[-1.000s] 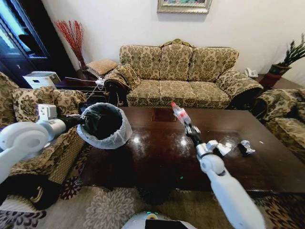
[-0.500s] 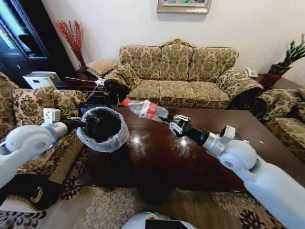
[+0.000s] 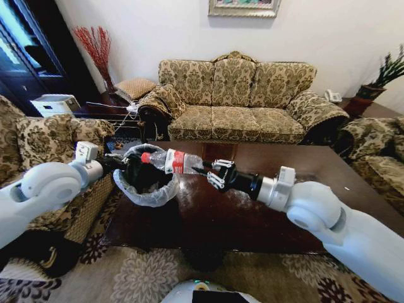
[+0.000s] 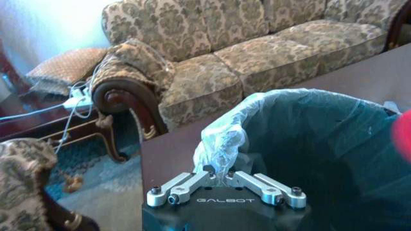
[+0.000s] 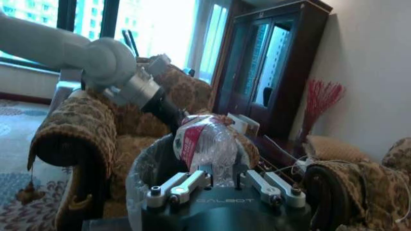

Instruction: Move to the front of the table and place the trash on the table into the trash bin.

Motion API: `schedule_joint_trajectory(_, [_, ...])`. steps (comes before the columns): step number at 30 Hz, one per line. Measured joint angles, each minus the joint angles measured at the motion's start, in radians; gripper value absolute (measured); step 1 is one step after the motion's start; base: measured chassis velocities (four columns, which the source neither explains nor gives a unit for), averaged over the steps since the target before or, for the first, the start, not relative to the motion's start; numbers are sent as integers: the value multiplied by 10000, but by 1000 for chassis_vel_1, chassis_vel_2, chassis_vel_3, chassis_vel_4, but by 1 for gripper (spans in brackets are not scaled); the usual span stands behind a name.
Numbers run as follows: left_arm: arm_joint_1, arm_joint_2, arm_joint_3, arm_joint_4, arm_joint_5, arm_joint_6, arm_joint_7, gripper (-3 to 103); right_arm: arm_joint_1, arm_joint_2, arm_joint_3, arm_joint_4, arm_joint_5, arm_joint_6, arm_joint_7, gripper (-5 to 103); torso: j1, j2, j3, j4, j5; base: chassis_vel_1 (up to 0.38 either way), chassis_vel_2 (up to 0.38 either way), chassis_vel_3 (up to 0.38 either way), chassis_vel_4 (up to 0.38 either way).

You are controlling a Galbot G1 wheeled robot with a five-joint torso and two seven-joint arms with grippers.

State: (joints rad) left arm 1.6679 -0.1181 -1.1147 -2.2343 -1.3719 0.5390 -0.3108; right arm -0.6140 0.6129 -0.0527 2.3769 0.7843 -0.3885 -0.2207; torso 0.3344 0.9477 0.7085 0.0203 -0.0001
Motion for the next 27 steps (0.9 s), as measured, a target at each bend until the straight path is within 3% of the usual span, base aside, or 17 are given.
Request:
schedule_joint_trajectory(4, [9, -11, 2, -113, -45, 0, -45, 1, 24, 186, -196, -31, -353, -249, 211, 12, 2, -1, 1, 0, 3, 0, 0, 0, 0])
schedule_joint_trajectory(6, [7, -13, 0, -123, -87, 0, -57, 1, 28, 228, -216, -37, -454, -278, 247, 16, 3, 0, 1, 0, 2, 0, 0, 0, 0])
schedule_joint_trajectory(10, [1, -13, -27, -150, -154, 1, -69, 1, 117, 344, -310, -51, -515, -398, 402, 27, 1, 0, 0, 0, -1, 0, 0, 0, 0])
schedule_joint_trajectory(17, [18, -91, -23, -208, -199, 11, -83, 1, 243, 492, -412, -95, -467, -422, 663, 60, 2, -2, 1, 0, 0, 0, 0, 0, 0])
schedule_joint_trajectory(18, [18, -91, -23, -208, -199, 11, -83, 1, 243, 492, -412, -95, -467, -422, 663, 60, 2, -2, 1, 0, 0, 0, 0, 0, 0])
schedule_joint_trajectory(19, [25, -101, -22, -174, -199, 13, -82, 1, 187, 527, -340, -102, -457, -287, 786, 60, 1, -2, 0, 0, 0, 0, 0, 0, 0])
schedule_joint_trajectory(21, [36, -123, -20, -31, -215, 18, -85, 1, -186, 629, 97, -111, -411, 200, 1098, 76, 2, -2, 1, 1, -1, 0, 0, 0, 0])
schedule_joint_trajectory(22, [36, -123, -20, -31, -215, 18, -85, 1, -186, 629, 97, -111, -411, 200, 1098, 76, 2, -2, 1, 1, -1, 0, 0, 0, 0])
schedule_joint_trajectory(24, [36, -154, -19, 159, -245, 23, -85, 1, -1115, 800, 787, -58, -524, 935, 1930, 82, 2, -2, 1, 1, 1, 0, 0, 0, 0])
schedule_joint_trajectory(25, [36, -154, -19, 159, -245, 23, -85, 1, -1115, 800, 787, -58, -524, 935, 1930, 82, 2, -2, 1, 1, 1, 0, 0, 0, 0])
schedule_joint_trajectory(26, [44, -341, -91, 286, -255, 45, -132, 1, -2028, 1078, 1193, -78, -596, 1237, 2658, 91, 2, -2, 1, -2, 0, 0, 0, 0, 0])
schedule_joint_trajectory(27, [40, -444, -139, 358, -296, 70, -179, 1, -2557, 1291, 1426, -139, -665, 1341, 3056, 91, 2, -2, 1, 1, 0, 0, 0, 0, 0])
